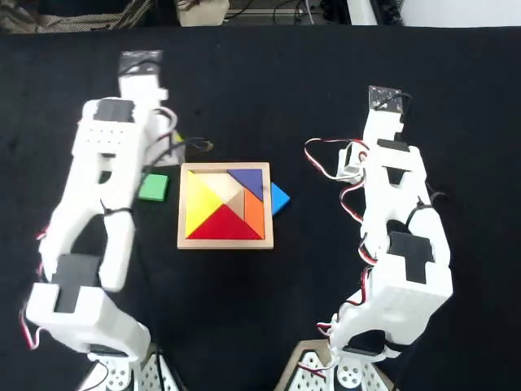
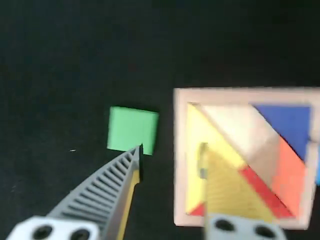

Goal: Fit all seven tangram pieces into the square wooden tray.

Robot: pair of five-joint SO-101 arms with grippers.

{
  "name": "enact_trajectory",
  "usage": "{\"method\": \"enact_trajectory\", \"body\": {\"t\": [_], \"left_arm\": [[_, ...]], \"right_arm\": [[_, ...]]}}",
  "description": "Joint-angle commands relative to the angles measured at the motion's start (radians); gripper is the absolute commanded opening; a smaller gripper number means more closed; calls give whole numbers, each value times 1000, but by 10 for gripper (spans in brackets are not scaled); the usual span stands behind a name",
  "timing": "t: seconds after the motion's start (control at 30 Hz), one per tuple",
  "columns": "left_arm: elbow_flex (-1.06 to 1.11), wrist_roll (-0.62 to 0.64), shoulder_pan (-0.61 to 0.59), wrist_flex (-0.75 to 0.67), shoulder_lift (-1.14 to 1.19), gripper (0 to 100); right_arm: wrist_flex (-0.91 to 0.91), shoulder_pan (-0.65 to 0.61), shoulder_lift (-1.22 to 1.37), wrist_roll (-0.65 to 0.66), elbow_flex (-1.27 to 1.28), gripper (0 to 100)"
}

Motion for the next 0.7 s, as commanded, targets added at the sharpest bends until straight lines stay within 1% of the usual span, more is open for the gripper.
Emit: {"method": "enact_trajectory", "body": {"t": [0.0, 0.07, 0.13, 0.27, 0.43, 0.67], "left_arm": [[-1, -80, -101, -41, 80, 299], [-2, -158, -119, -43, 143, 299], [-19, -183, -136, -60, 193, 299], [-91, -189, -156, -63, 279, 299], [-122, -190, -180, -71, 333, 299], [-165, -190, -142, -63, 402, 299]], "right_arm": [[-12, 8, -47, -2, -31, 11], [-12, 8, -47, -2, -31, 11], [-12, 8, -47, -2, -31, 11], [-12, -11, -47, -2, -30, 11], [-12, -9, -47, -2, -30, 11], [-12, -11, -47, -2, -30, 11]]}}
